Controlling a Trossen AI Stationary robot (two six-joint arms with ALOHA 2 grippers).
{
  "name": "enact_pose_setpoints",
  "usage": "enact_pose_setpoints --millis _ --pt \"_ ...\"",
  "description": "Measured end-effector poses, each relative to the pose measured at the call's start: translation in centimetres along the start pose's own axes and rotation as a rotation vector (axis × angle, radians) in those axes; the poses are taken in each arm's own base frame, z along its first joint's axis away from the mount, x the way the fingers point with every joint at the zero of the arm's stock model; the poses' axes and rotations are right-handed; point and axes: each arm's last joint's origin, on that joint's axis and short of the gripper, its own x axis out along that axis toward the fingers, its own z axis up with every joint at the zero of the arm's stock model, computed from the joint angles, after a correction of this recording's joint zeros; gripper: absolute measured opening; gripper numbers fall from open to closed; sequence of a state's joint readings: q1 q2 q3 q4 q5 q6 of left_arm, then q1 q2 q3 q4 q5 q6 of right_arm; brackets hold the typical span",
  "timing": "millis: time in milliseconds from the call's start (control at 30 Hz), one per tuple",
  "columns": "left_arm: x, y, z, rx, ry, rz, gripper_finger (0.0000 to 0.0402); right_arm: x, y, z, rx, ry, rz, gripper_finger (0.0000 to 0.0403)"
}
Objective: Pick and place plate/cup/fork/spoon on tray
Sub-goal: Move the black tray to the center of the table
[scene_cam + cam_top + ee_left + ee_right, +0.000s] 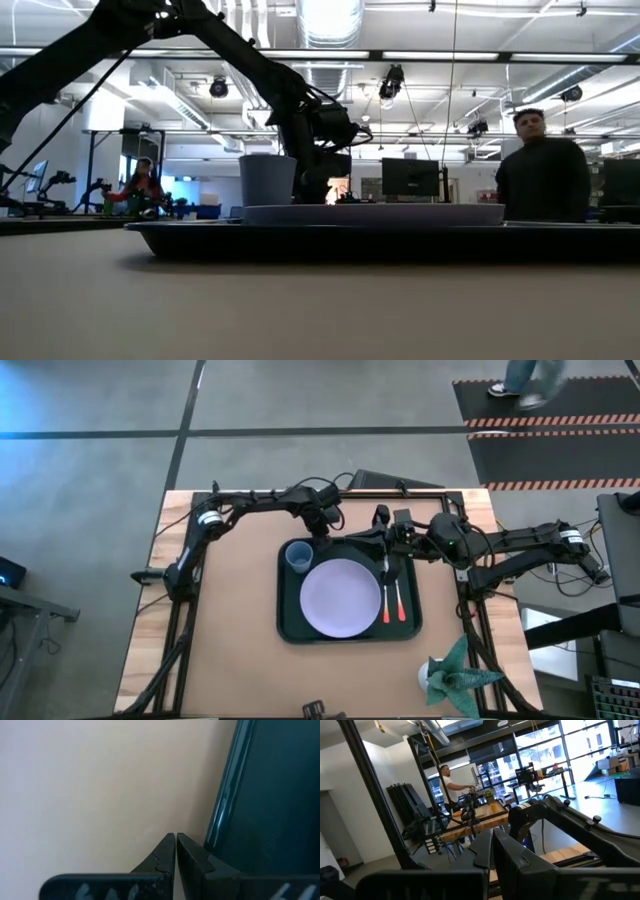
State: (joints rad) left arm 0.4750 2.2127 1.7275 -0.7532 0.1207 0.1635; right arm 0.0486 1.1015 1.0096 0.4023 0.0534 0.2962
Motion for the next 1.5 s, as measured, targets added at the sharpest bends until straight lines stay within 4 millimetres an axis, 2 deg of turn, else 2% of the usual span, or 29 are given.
enact_pose_setpoints --millis 333,533,633,767,900,1033,1167,1300,1367,1500 --pt "0.7 -2.2 -0.2 0.045 0.009 -0.008 0.0000 0.0 0.0 0.0 0.008 0.000 0.000 0.0008" --pt "0.6 -2.0 -0.1 0.045 0.013 0.034 0.0000 0.0 0.0 0.0 0.011 0.001 0.000 0.0008" --pt "-0.2 -1.9 0.0 0.043 0.011 0.062 0.0000 0.0 0.0 0.0 0.027 0.007 -0.002 0.0008" --pt "-3.4 -1.9 0.7 0.042 -0.062 0.109 0.0000 -0.6 -0.3 -0.2 0.032 0.060 -0.069 0.0008" --pt "-8.2 -2.4 0.4 0.020 -0.120 0.130 0.0000 -2.9 -1.4 -0.8 0.074 0.192 -0.422 0.0008" --pt "-14.4 -3.5 -1.1 0.006 -0.183 0.141 0.0000 -6.4 -2.3 -2.0 0.177 0.359 -0.709 0.0008" --pt "-19.4 -4.9 -4.0 -0.003 -0.259 0.139 0.0000 -9.5 -2.9 -3.0 0.271 0.502 -0.905 0.0008" --pt "-23.4 -6.3 -8.0 -0.047 -0.345 0.130 0.0000 -12.2 -3.4 -4.3 0.354 0.667 -1.140 0.0008" --pt "-24.8 -7.0 -10.4 -0.091 -0.381 0.146 0.0000 -13.0 -3.5 -4.9 0.403 0.754 -1.235 0.0008" --pt "-25.7 -7.9 -15.2 -0.193 -0.423 0.187 0.0000 -13.1 -3.6 -6.2 0.458 0.927 -1.326 0.0008"
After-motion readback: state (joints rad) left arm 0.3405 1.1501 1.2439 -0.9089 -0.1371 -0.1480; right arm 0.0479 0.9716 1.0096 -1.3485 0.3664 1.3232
